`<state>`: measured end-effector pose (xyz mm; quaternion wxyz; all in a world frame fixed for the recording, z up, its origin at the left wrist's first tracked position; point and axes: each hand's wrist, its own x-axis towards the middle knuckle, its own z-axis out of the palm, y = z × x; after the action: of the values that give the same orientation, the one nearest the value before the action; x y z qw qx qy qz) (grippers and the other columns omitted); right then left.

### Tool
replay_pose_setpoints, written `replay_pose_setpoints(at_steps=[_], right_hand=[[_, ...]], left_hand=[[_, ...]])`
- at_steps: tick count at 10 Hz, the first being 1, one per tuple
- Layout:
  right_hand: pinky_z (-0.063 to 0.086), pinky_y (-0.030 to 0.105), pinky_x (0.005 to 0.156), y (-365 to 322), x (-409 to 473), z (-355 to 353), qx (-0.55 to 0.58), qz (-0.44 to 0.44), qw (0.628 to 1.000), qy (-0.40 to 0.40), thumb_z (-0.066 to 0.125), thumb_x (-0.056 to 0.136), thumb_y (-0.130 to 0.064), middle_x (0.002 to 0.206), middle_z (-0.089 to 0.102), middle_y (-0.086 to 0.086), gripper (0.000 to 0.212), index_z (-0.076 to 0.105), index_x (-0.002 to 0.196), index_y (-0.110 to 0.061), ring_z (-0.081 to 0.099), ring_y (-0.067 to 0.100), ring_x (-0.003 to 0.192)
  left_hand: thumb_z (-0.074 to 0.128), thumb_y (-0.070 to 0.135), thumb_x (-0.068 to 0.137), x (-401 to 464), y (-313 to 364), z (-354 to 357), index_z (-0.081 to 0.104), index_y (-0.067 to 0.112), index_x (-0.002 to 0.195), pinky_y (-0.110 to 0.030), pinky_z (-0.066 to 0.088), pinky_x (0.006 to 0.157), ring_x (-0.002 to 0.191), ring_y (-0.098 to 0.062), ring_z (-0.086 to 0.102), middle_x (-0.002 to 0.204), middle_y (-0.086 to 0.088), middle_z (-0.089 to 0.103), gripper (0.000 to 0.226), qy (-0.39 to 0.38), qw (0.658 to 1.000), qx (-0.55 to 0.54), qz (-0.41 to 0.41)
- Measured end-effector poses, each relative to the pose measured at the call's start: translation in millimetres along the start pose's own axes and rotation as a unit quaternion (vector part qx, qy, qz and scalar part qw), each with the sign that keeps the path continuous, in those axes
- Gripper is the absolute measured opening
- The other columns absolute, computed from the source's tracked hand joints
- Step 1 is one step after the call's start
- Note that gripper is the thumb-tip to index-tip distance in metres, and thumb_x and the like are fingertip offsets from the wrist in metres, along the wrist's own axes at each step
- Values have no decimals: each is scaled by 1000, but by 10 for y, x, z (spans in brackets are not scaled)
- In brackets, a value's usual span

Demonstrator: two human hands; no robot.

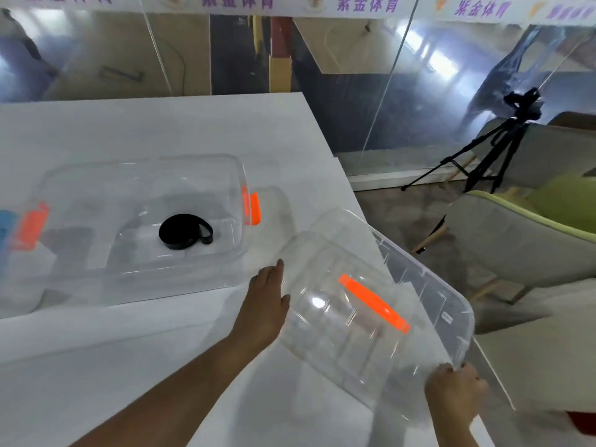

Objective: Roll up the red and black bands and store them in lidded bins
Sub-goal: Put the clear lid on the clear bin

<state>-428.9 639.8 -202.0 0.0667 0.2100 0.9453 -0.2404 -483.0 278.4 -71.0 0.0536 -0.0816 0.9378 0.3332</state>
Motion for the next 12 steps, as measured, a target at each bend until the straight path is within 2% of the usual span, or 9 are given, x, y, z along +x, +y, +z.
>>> replay_pose_setpoints(at_steps=[1,2,3,4,5,6,8,10,12], right_hand=[[38,39,62,-550,-127,-440,16,31,996,84,34,79,-3,81,57,36,37,63,67,16,61,44,73],[40,36,74,-1248,-343,-1026,44,75,989,122,36,97,-9,112,53,33,32,59,110,9,57,42,104],[47,51,95,-1727,-433,-1174,69,46,990,115,36,93,-18,113,52,33,32,54,106,6,55,44,108],[50,52,93,-2080,-328,-1126,79,14,988,135,32,85,-28,106,55,33,42,54,101,4,57,47,101],[45,53,94,-2577,-248,-1088,119,10,981,153,41,95,-17,115,56,41,42,59,121,12,53,54,107],[40,51,96,-3047,-205,-923,112,-58,982,138,41,100,-13,117,60,41,42,59,124,16,51,56,110],[43,44,97,-3880,-347,-581,139,-135,980,34,39,101,-38,137,52,33,59,57,137,5,54,46,115],[47,45,94,-4547,-529,-341,140,-167,976,-8,55,99,-11,138,47,28,47,53,145,-2,59,46,111],[52,44,87,-4766,-621,-92,135,-196,971,-25,55,97,-11,124,53,20,37,62,134,-9,58,38,91]], left_hand=[[51,22,103,-157,88,-323,15,17,160,-28,33,110,142,-22,32,157,-5,33,68,31,999,-10,-2],[53,24,103,-357,118,-636,17,18,160,-22,30,106,140,-19,32,155,-3,35,68,59,997,-38,-14],[53,27,102,-515,49,-965,19,19,160,-21,28,106,140,-17,31,155,0,34,68,93,994,-55,-23],[55,30,101,-608,-103,-1291,22,20,159,-26,33,108,136,-17,35,151,0,39,68,135,988,-61,-44],[57,28,99,-671,-283,-1614,27,22,156,-23,36,100,128,-18,40,143,0,46,65,171,982,-60,-53],[56,28,99,-701,-549,-1915,27,19,157,-27,39,99,127,-22,42,142,-5,48,65,199,974,-50,-98],[50,22,103,-792,-1201,-2350,24,10,157,-35,39,108,133,-29,43,149,-15,44,61,229,950,-44,-207],[49,22,104,-766,-1740,-2624,25,6,157,-38,38,111,134,-32,44,148,-19,46,60,233,939,-27,-252],[53,22,102,-757,-2043,-2690,37,5,150,-40,41,103,121,-35,50,132,-19,56,53,239,935,9,-261]])
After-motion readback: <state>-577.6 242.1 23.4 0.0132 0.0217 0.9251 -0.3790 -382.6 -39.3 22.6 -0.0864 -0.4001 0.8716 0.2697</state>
